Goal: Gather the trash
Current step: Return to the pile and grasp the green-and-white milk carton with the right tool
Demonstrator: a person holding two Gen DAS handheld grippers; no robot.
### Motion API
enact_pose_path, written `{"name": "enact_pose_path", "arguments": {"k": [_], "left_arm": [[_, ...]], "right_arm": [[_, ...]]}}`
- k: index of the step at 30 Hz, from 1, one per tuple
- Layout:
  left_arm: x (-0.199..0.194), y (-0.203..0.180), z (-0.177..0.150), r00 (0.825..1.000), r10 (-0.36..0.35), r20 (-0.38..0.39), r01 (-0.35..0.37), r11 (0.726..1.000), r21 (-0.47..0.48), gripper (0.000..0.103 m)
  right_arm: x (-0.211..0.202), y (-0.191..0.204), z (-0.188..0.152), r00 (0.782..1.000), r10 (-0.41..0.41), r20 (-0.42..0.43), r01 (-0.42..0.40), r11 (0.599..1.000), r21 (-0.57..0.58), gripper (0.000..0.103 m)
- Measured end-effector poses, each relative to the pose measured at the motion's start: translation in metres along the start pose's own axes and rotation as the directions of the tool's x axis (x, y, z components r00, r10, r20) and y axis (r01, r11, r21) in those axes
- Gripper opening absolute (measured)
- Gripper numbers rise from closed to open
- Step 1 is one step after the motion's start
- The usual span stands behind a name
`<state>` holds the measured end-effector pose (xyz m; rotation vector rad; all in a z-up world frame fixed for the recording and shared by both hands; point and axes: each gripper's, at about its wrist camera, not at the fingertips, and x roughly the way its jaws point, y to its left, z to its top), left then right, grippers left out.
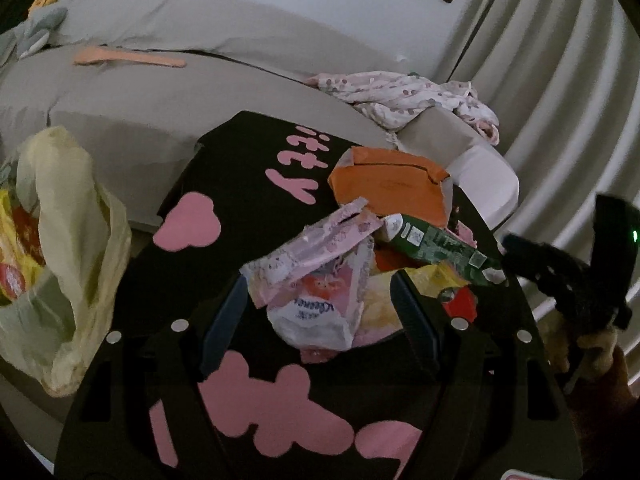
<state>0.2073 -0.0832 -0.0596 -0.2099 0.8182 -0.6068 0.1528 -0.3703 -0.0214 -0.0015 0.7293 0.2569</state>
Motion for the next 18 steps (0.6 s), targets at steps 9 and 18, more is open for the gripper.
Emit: {"name": "enact_pose_path", "arguments": {"k": [9, 18], "left_arm": [[-0.017, 0.016, -0.007, 0.998, 0.061, 0.006, -0.061, 0.998, -0.027, 0.07], [-0.011, 0.021, -0.012, 0.999, 0.044, -0.01, -0.044, 0.997, -0.061, 0.07]], "right_arm": [[0.08, 0.003, 0.024, 0.976, 0.089, -0.2, -0.099, 0.994, -0.044, 0.043], [0.024, -0.039, -0.019, 0.981, 0.116, -0.154, -0.093, 0.985, 0.148, 0.024]]}}
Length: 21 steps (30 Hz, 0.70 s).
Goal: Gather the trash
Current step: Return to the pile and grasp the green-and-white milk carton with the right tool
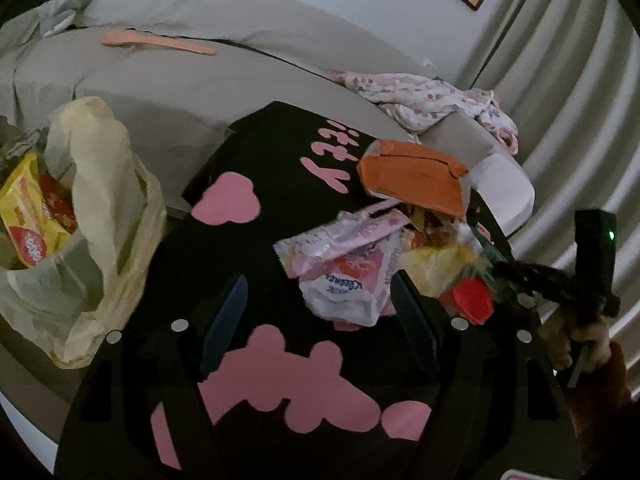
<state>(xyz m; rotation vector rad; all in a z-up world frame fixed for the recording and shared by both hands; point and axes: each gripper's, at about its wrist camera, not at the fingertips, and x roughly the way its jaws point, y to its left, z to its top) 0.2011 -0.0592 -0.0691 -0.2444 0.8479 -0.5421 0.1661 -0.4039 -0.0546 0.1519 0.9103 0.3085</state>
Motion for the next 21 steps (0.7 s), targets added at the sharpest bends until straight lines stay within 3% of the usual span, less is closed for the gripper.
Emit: {"name": "enact_pose_path", "arguments": {"k": [4, 9, 10, 12, 17, 21], "left_arm": [[0.005, -0.011, -0.004, 1.0, -0.017, -0.017, 0.018, 1.0, 0.019, 0.07], [0.003, -0.023, -0.006, 1.0, -0.027, -0.017, 0.028, 0.998, 0.053, 0.07], [0.002, -0.024, -0.005, 1.0, -0.026, -0.015, 0.026, 0.998, 0.057, 0.07], [0.0, -0.024, -0.005, 1.0, -0.022, -0.011, 0.023, 0.998, 0.055, 0.07], [-0.003, -0.021, -0.004, 1.0, -0.017, -0.007, 0.017, 0.999, 0.047, 0.07], [-0.003, -0.018, -0.005, 1.0, -0.013, -0.016, 0.014, 0.999, 0.047, 0.07]], "right_arm": [[-0.025, -0.005, -0.025, 0.999, -0.039, -0.007, 0.039, 0.999, -0.001, 0.024], [-0.043, 0.007, -0.04, 1.0, 0.009, -0.028, -0.01, 0.999, -0.042, 0.025], [-0.049, 0.01, -0.04, 1.0, 0.015, -0.017, -0.016, 0.998, -0.064, 0.043], [-0.055, 0.013, -0.037, 1.0, 0.01, 0.002, -0.01, 0.995, -0.104, 0.065], [-0.042, 0.012, -0.024, 1.0, -0.024, 0.016, 0.027, 0.981, -0.194, 0.066], [-0.01, -0.003, -0.004, 0.998, 0.003, -0.06, -0.014, 0.983, -0.185, 0.066]]}}
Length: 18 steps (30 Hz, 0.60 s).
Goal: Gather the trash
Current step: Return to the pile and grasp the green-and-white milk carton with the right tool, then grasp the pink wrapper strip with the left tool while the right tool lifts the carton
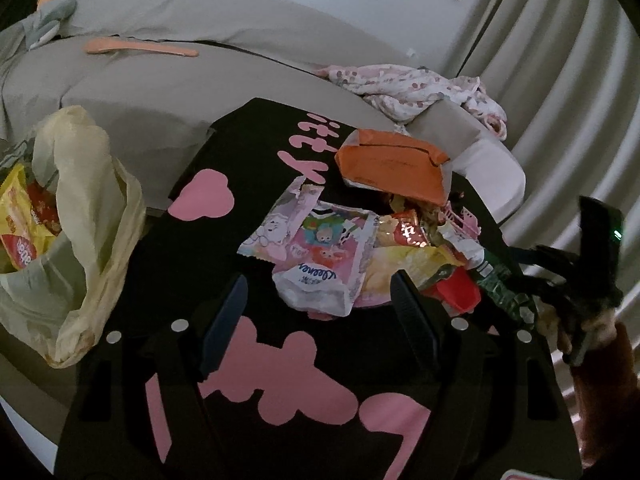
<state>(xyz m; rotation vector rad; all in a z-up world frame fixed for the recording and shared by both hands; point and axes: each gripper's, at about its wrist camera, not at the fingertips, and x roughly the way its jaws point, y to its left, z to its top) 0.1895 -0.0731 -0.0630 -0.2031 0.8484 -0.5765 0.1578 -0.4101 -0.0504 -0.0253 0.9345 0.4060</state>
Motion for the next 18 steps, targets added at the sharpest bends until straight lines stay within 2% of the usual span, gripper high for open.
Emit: {"name": "enact_pose_path", "arguments": {"k": [5, 6, 7, 9, 13, 16, 18], "left_arm": [[-0.001, 0.008, -0.001, 1.0, -0.002, -0.006, 0.002, 1.0, 0.001, 0.07], [0.0, 0.009, -0.001, 1.0, 0.0, -0.01, 0.0, 1.0, 0.003, 0.07], [0.002, 0.012, 0.0, 1.0, 0.001, -0.015, -0.001, 1.0, 0.004, 0.07], [0.008, 0.015, 0.004, 1.0, 0.0, -0.024, 0.0, 1.0, 0.007, 0.07], [0.027, 0.022, 0.023, 0.999, 0.015, -0.029, -0.014, 1.0, 0.022, 0.07], [0.045, 0.023, 0.037, 0.998, 0.039, -0.046, -0.038, 0.999, 0.029, 0.07], [0.059, 0.023, 0.043, 0.996, 0.057, -0.067, -0.054, 0.998, 0.042, 0.07]], "right_arm": [[0.023, -0.025, 0.001, 0.996, 0.047, -0.074, -0.038, 0.992, 0.12, 0.066], [0.023, -0.027, -0.002, 0.996, 0.049, -0.077, -0.037, 0.989, 0.141, 0.063], [0.02, -0.028, -0.008, 0.997, 0.051, -0.065, -0.04, 0.985, 0.168, 0.055], [0.011, -0.03, -0.018, 0.998, 0.04, -0.048, -0.03, 0.979, 0.2, 0.053], [-0.018, -0.035, -0.042, 0.998, -0.057, 0.003, 0.054, 0.951, 0.306, 0.052], [-0.037, -0.036, -0.057, 0.983, -0.184, 0.028, 0.162, 0.918, 0.362, 0.052], [-0.042, -0.037, -0.066, 0.973, -0.229, 0.032, 0.198, 0.898, 0.393, 0.052]]}}
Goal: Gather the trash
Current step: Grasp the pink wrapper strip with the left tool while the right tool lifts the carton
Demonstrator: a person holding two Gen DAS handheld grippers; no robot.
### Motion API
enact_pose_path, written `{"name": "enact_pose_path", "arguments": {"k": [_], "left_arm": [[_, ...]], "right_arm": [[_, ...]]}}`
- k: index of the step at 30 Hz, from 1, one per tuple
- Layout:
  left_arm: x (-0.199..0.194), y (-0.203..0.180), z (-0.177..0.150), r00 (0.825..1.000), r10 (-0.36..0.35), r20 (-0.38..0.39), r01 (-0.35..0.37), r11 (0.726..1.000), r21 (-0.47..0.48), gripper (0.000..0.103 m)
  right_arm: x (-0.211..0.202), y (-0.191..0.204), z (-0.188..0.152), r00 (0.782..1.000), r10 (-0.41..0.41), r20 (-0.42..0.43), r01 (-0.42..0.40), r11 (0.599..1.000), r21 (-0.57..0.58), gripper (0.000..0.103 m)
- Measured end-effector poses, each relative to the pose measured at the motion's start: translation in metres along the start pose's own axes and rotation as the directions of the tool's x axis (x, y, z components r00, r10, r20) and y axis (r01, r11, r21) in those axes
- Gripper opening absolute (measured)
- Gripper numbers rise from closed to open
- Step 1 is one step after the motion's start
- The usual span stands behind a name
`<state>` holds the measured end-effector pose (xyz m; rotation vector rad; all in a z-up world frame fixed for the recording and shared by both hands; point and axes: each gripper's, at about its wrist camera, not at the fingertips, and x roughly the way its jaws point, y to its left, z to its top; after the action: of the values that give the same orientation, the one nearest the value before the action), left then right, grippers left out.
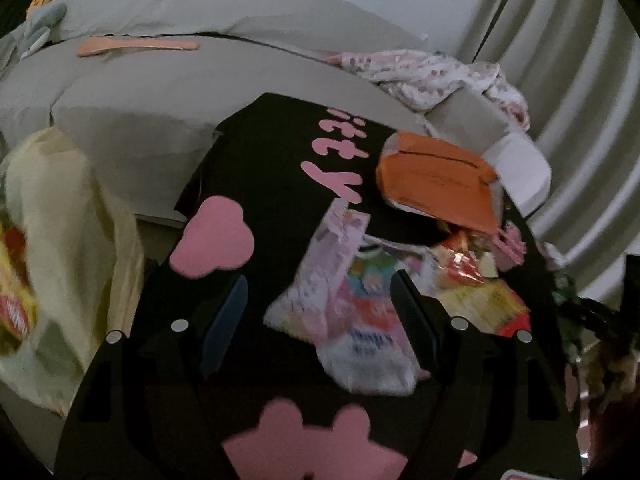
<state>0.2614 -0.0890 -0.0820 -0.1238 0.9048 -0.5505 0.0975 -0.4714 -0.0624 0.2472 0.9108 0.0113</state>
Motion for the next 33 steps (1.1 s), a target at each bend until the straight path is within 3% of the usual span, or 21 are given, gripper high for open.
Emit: {"name": "enact_pose_path", "arguments": {"k": [3, 7, 11, 16, 19, 21, 24, 28, 33], "left_arm": [[0.02, -0.003, 0.006, 0.999, 0.012, -0.049, -0.011, 1.0, 0.017, 0.063], [0.034, -0.008, 0.006, 0.995, 0.032, -0.095, -0.03, 0.999, 0.028, 0.032], [0.022, -0.009, -0.002, 0.996, 0.022, -0.083, -0.022, 1.0, 0.003, 0.02], [-0.004, -0.015, -0.018, 0.998, -0.023, -0.064, 0.022, 1.0, -0.02, 0.019], [-0.016, -0.018, -0.028, 0.998, -0.044, -0.055, 0.042, 0.999, -0.032, 0.018], [-0.019, -0.019, -0.032, 0.997, -0.053, -0.057, 0.05, 0.998, -0.039, 0.018], [-0.026, -0.022, -0.04, 0.998, -0.034, -0.052, 0.032, 0.999, -0.027, 0.018], [-0.037, -0.023, -0.045, 0.999, -0.016, -0.033, 0.015, 1.0, -0.015, 0.019], [-0.048, -0.026, -0.049, 1.0, 0.006, -0.002, -0.006, 1.0, 0.002, 0.019]], "right_arm": [[0.001, -0.003, -0.008, 1.0, -0.001, -0.004, 0.001, 0.999, 0.041, 0.052], [0.013, -0.003, -0.013, 0.999, 0.004, -0.036, -0.002, 0.998, 0.059, 0.052], [0.019, 0.001, -0.016, 0.998, -0.007, -0.056, 0.01, 0.998, 0.055, 0.053], [0.02, 0.0, -0.015, 0.997, 0.005, -0.075, 0.0, 0.998, 0.065, 0.055], [0.022, -0.004, -0.012, 0.993, 0.06, -0.097, -0.05, 0.994, 0.096, 0.066], [0.023, -0.003, -0.009, 0.991, 0.063, -0.117, -0.052, 0.994, 0.098, 0.066], [0.025, 0.001, -0.005, 0.988, 0.04, -0.146, -0.031, 0.997, 0.068, 0.066], [0.022, 0.017, 0.002, 0.98, -0.136, -0.145, 0.129, 0.99, -0.06, 0.066], [0.023, 0.029, 0.022, 0.982, -0.14, -0.129, 0.128, 0.987, -0.091, 0.066]]}}
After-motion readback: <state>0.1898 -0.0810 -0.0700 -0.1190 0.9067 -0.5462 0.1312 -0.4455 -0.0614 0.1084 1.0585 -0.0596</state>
